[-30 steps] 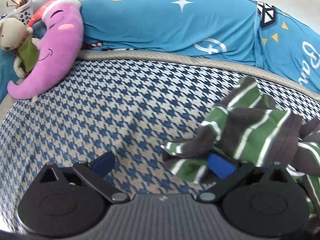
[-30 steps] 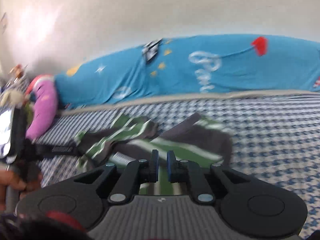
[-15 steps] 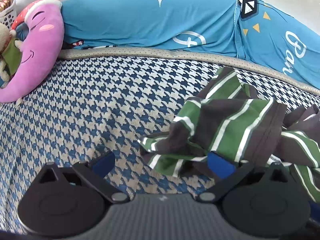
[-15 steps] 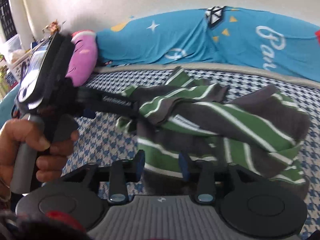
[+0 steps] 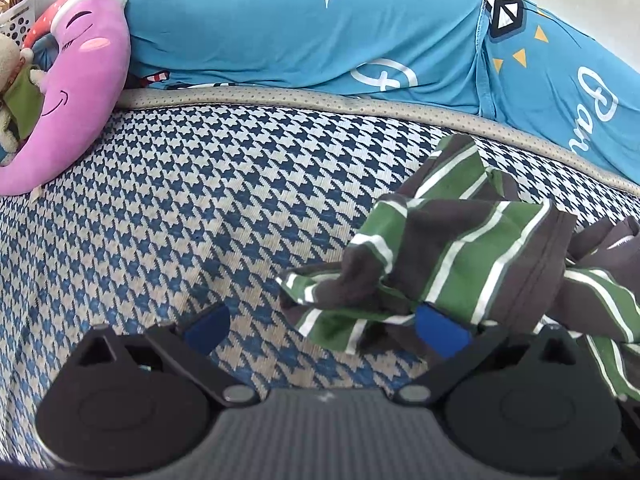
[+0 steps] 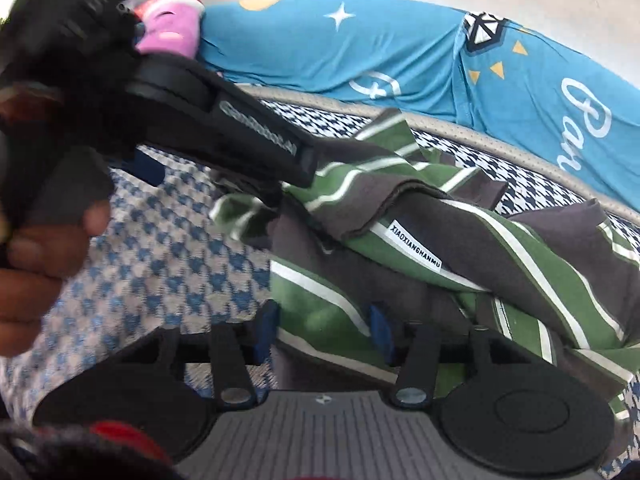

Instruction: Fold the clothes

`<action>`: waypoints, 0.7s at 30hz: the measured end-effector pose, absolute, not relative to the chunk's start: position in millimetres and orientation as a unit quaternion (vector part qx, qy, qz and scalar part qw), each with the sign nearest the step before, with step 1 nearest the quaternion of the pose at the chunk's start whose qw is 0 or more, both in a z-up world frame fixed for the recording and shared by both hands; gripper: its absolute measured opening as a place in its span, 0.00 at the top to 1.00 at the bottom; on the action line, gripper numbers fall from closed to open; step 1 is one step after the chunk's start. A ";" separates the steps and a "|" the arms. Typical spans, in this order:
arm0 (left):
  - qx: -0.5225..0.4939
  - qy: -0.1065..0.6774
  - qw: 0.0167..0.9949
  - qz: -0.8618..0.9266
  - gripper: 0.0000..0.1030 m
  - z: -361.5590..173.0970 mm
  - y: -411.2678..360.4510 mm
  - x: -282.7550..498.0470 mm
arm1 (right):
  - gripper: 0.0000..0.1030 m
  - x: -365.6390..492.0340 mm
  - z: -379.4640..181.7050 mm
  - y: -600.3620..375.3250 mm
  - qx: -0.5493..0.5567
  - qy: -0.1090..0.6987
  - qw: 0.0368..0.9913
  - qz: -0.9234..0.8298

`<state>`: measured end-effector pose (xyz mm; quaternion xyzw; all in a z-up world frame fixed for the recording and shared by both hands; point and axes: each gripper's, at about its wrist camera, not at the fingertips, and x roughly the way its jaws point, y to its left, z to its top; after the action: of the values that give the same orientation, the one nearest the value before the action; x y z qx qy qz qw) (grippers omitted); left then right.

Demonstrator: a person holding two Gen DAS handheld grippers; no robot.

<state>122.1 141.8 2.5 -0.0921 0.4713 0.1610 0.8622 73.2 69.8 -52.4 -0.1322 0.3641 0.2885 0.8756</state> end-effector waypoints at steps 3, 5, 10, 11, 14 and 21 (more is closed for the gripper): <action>-0.094 0.471 0.862 0.160 0.00 3.4 143.1 121.8 | 0.90 78.2 -51.2 68.7 -0.116 0.371 0.876 0.286; -0.095 0.469 0.863 0.161 0.00 4.5 145.1 121.0 | 0.93 77.3 -45.1 66.3 -0.096 0.371 0.874 0.298; -0.095 0.456 0.868 0.170 0.00 10.1 153.0 118.3 | 0.93 67.9 -24.6 60.0 -0.054 0.359 0.864 0.350; -0.096 0.453 0.869 0.173 0.00 11.5 155.2 117.6 | 0.93 66.0 -20.5 58.6 -0.045 0.359 0.860 0.361; -0.101 0.443 0.872 0.182 0.00 19.1 163.3 116.8 | 0.94 54.9 -10.2 58.0 -0.028 0.355 0.842 0.406; -0.106 0.415 0.881 0.200 0.00 40.2 179.8 111.7 | 0.88 19.9 -1.4 64.0 -0.070 0.363 0.782 0.503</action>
<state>111.7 179.8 40.2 -0.1056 0.4153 0.1997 0.8812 19.9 64.0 -1.4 -0.0704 0.3628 0.5026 0.7815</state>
